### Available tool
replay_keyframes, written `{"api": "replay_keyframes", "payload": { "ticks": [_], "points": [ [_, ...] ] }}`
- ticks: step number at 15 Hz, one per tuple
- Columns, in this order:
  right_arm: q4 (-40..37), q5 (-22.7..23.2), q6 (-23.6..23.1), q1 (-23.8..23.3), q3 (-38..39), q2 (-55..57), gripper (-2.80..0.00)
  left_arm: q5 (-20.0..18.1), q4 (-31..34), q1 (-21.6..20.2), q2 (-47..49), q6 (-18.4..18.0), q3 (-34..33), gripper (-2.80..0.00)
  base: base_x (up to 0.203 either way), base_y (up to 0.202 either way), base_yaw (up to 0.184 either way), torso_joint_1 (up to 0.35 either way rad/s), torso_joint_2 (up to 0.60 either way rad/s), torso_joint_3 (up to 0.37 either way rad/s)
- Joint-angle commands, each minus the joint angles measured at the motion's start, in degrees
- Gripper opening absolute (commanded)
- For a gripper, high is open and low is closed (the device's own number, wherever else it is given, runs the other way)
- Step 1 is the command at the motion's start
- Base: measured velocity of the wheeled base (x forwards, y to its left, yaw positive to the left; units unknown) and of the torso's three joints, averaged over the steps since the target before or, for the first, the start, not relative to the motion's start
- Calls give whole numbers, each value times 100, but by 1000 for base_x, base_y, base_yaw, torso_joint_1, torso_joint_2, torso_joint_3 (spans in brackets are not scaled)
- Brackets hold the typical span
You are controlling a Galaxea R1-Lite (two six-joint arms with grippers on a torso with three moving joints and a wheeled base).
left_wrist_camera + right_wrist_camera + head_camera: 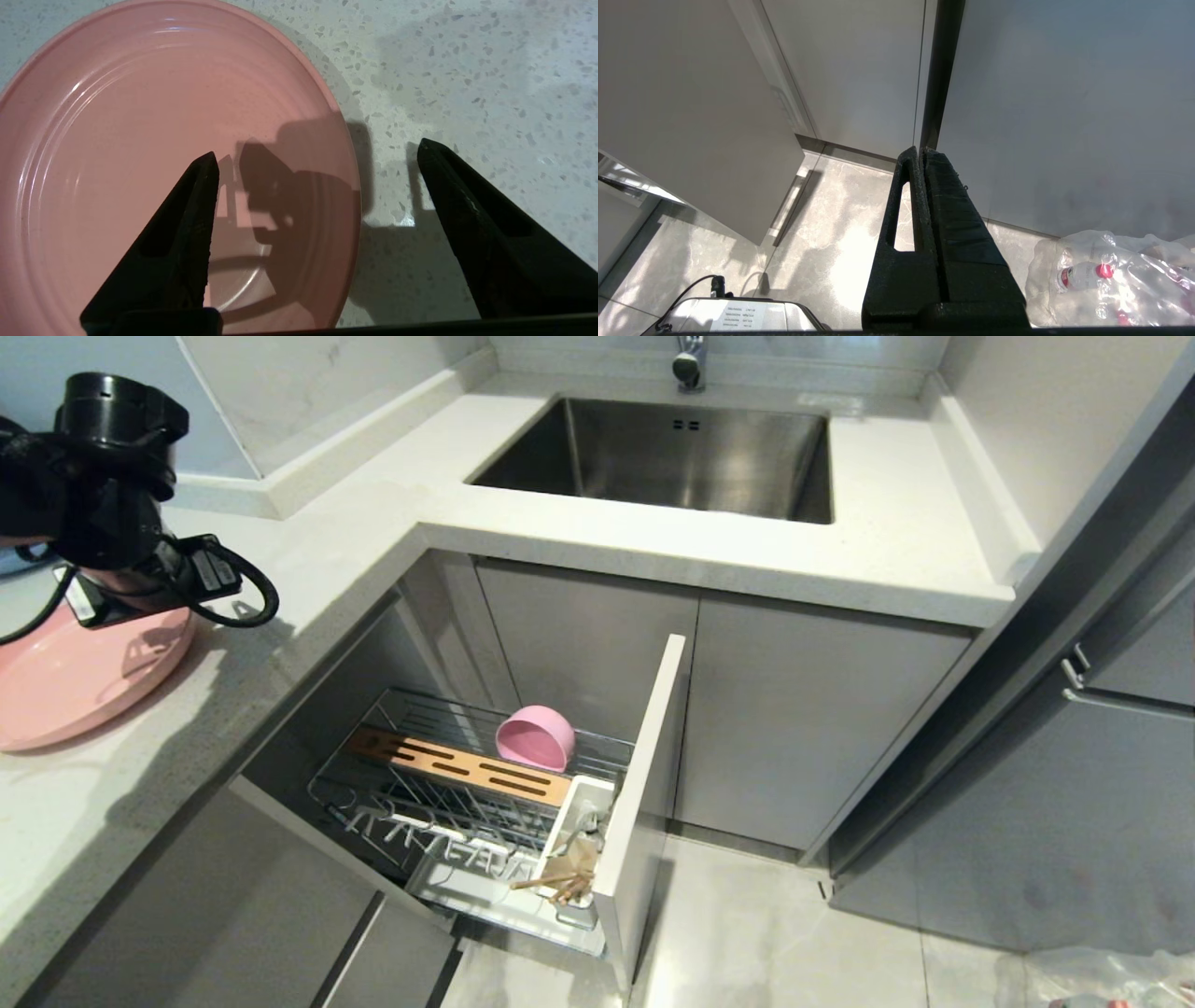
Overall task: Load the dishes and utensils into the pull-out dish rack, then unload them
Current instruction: Pick up the plate and place it in the cupboard
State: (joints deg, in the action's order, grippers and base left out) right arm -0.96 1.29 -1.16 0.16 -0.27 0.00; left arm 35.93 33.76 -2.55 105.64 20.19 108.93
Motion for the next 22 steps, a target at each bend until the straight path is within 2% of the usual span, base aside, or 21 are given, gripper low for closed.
{"api": "replay_keyframes", "payload": {
  "ticks": [1, 7, 13, 14, 22],
  "points": [
    [0, 3, -7, 2, 0, 0, -280, 80, 17, -54, 143, 19, 74, 0, 0, 0, 0, 0, 0, 0],
    [0, 3, -7, 2, 0, 0, -280, 442, 26, -62, 203, 135, 120, 0, 0, 0, 0, 0, 0, 0],
    [0, 3, -7, 2, 0, 0, -280, 442, 26, -62, 268, 135, 155, 0, 0, 0, 0, 0, 0, 0],
    [0, 0, -7, 2, 0, 0, -280, 442, 26, -62, 282, 135, 155, -280, 0, 0, 0, 0, 0, 0],
    [0, 3, -7, 2, 0, 0, -280, 424, -1, -62, 247, 135, 164, -280, 0, 0, 0, 0, 0, 0]
  ]
}}
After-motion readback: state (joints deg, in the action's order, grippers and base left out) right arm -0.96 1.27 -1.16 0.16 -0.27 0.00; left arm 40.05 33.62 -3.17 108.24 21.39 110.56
